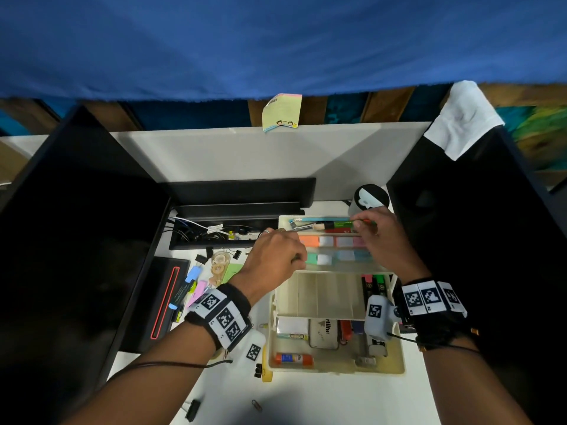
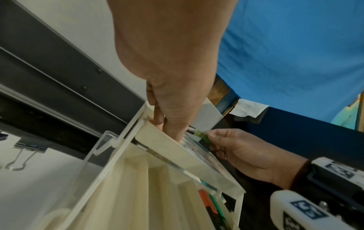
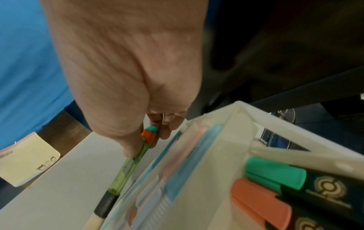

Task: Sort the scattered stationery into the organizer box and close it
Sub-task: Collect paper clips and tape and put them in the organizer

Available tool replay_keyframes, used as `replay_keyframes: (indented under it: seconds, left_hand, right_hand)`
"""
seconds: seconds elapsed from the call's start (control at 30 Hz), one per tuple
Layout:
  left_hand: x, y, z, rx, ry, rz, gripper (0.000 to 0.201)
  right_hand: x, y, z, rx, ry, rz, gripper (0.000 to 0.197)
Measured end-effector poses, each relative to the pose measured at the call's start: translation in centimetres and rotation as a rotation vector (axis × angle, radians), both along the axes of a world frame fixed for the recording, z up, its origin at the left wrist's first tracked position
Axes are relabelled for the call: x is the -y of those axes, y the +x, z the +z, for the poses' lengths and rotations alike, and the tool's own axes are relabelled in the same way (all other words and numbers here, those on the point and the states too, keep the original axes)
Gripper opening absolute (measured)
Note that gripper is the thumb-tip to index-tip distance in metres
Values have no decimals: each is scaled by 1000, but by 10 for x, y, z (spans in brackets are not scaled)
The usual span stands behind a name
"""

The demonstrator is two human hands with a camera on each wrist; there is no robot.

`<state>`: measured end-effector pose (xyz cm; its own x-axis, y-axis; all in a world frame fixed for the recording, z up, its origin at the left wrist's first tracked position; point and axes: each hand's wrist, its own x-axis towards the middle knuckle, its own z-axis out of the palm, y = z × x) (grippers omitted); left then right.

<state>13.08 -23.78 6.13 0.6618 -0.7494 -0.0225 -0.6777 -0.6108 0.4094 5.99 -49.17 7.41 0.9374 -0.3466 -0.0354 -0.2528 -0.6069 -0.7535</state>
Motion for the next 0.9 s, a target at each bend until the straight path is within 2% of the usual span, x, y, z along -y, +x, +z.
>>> replay_keyframes:
  seconds: [0.13, 0.27, 0.47, 0.53, 0.6, 0.7, 0.8, 0.9]
  left_hand:
    - [4, -2, -1, -26, 4, 73, 14]
    - [-4, -5, 2, -92, -75, 65, 11]
    - [-59, 4, 8, -104, -267, 240, 8]
    - [-88, 13, 0, -82, -208, 352, 11]
    - [-121, 22, -16, -106, -64, 493, 19]
    - [-166, 24, -45, -160, 111, 621, 38]
    - [-195, 19, -72, -272, 153, 630, 61]
    - [-210, 16, -94, -352, 225, 577, 82]
  right_hand:
    - [-1, 4, -14, -96, -94, 53, 14]
    - [-7, 4, -15, -97, -144, 47, 14]
    - [-14, 3, -15, -53, -169, 19, 16]
    - [-21, 2, -13, -22, -208, -3, 18]
    - [-36, 3, -5, 39, -238, -26, 18]
    - [-90, 5, 19, 129, -185, 53, 14]
    - [-167, 8, 26, 118, -83, 259, 22]
    - [-230, 24, 6, -86, -2, 420, 44]
